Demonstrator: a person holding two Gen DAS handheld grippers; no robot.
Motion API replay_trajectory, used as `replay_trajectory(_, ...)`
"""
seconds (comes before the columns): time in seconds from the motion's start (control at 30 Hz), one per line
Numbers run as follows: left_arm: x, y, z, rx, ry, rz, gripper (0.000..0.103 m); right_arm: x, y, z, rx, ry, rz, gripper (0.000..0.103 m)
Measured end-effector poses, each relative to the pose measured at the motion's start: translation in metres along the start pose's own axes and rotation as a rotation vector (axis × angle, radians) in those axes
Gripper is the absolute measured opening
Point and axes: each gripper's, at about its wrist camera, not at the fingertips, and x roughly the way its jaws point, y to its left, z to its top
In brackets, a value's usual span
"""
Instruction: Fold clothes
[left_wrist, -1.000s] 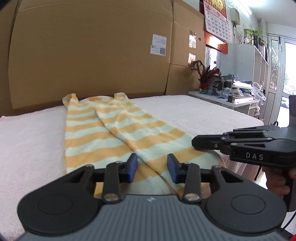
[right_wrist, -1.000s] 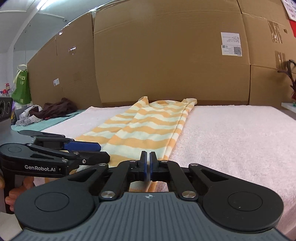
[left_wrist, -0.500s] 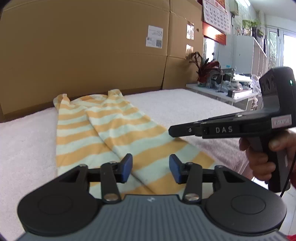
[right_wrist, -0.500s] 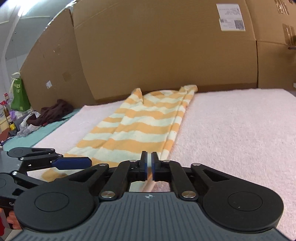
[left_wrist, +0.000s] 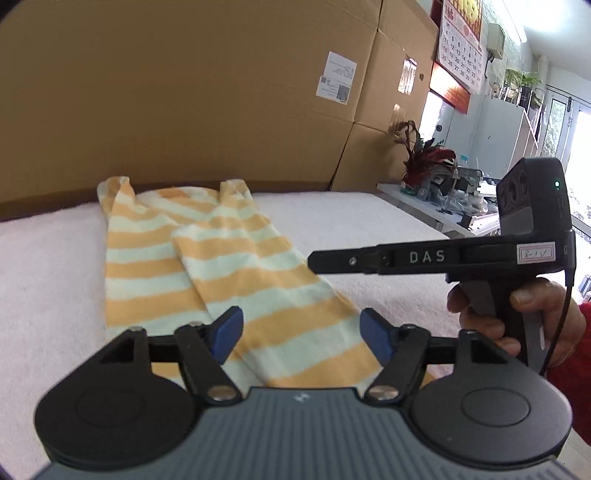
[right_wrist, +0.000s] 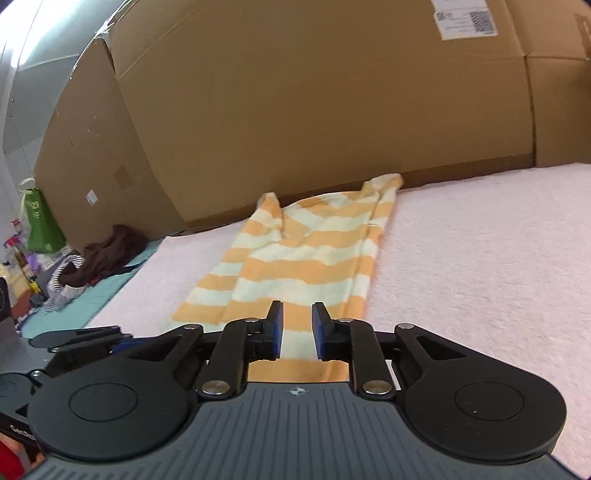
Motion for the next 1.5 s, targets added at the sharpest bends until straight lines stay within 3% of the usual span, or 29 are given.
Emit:
replay_trajectory(0.1, 0.020, 0.009, 0.000, -0.024, 0.064, -0.009, 0.076, 0.028, 0.000, 0.004, -0.024, 0.069, -0.072, 0.021)
replay_trajectory(0.23, 0.017, 0.007, -0.001, 0.015, 0.079, -0.003, 0.079, 0.020, -0.017, 0.004, 0.012, 0.058, -0.078, 0.011)
replay_trajectory(0.27, 0.017, 0.006, 0.002, 0.024, 0.079, -0.003, 0.079, 0.018, -0.015, 0.007, 0.005, 0.057, -0.095, 0.011)
replay_trajectory(0.33, 0.018, 0.007, 0.016, 0.037, 0.050, -0.016, 0.080, 0.020, -0.008, 0.015, -0.004, 0.037, -0.068, 0.022)
replay_trajectory(0.4, 0.029, 0.010, 0.032, 0.040, 0.041, -0.009, 0.082, 0.033, -0.004, 0.022, -0.020, 0.044, -0.049, 0.022)
replay_trajectory(0.47, 0.049, 0.021, 0.039, 0.016, 0.091, 0.011, 0.082, 0.051, -0.002, 0.028, -0.045, 0.068, -0.074, 0.022)
replay_trajectory(0.5, 0.054, 0.025, 0.038, 0.017, 0.099, 0.014, 0.081, 0.057, -0.007, 0.028, -0.040, 0.086, -0.113, 0.016)
replay_trajectory(0.57, 0.062, 0.032, 0.033, 0.031, 0.098, 0.014, 0.082, 0.057, -0.019, 0.031, -0.022, 0.079, -0.108, 0.014)
replay_trajectory(0.63, 0.063, 0.032, 0.031, 0.040, 0.095, -0.001, 0.092, 0.053, -0.024, 0.036, -0.007, 0.086, -0.130, 0.014)
replay_trajectory(0.7, 0.065, 0.030, 0.031, 0.042, 0.098, -0.007, 0.097, 0.054, -0.022, 0.046, 0.013, 0.072, -0.095, 0.023)
replay_trajectory(0.83, 0.064, 0.027, 0.029, 0.052, 0.097, -0.003, 0.097, 0.079, -0.013, 0.064, -0.021, 0.079, -0.083, 0.023)
replay_trajectory(0.9, 0.062, 0.030, 0.029, 0.030, 0.089, -0.015, 0.097, 0.100, -0.021, 0.067, -0.021, 0.123, -0.129, 0.017)
replay_trajectory(0.97, 0.061, 0.034, 0.028, 0.009, 0.082, -0.028, 0.098, 0.105, -0.039, 0.070, -0.002, 0.108, -0.132, 0.000)
replay_trajectory(1.07, 0.062, 0.037, 0.029, -0.008, 0.084, -0.049, 0.101, 0.104, -0.050, 0.082, 0.057, 0.093, -0.173, 0.000)
replay_trajectory(1.1, 0.063, 0.037, 0.029, -0.006, 0.086, -0.053, 0.102, 0.104, -0.048, 0.086, 0.067, 0.077, -0.134, 0.011)
replay_trajectory(1.2, 0.063, 0.034, 0.029, 0.007, 0.091, -0.045, 0.102, 0.122, -0.033, 0.094, 0.012, 0.083, -0.102, 0.011)
replay_trajectory(1.27, 0.063, 0.032, 0.029, 0.016, 0.093, -0.037, 0.102, 0.147, -0.038, 0.098, -0.007, 0.120, -0.152, 0.007)
replay_trajectory(1.3, 0.063, 0.031, 0.029, 0.020, 0.094, -0.034, 0.102, 0.154, -0.044, 0.103, 0.005, 0.104, -0.162, 0.000)
replay_trajectory(1.4, 0.063, 0.031, 0.029, 0.022, 0.095, -0.031, 0.102, 0.163, -0.063, 0.115, 0.066, 0.025, -0.224, 0.000)
replay_trajectory(1.43, 0.063, 0.031, 0.029, 0.021, 0.094, -0.032, 0.102, 0.162, -0.069, 0.115, 0.087, -0.014, -0.243, 0.009)
replay_trajectory(1.5, 0.063, 0.033, 0.029, 0.018, 0.094, -0.035, 0.102, 0.158, -0.080, 0.114, 0.130, -0.051, -0.244, 0.012)
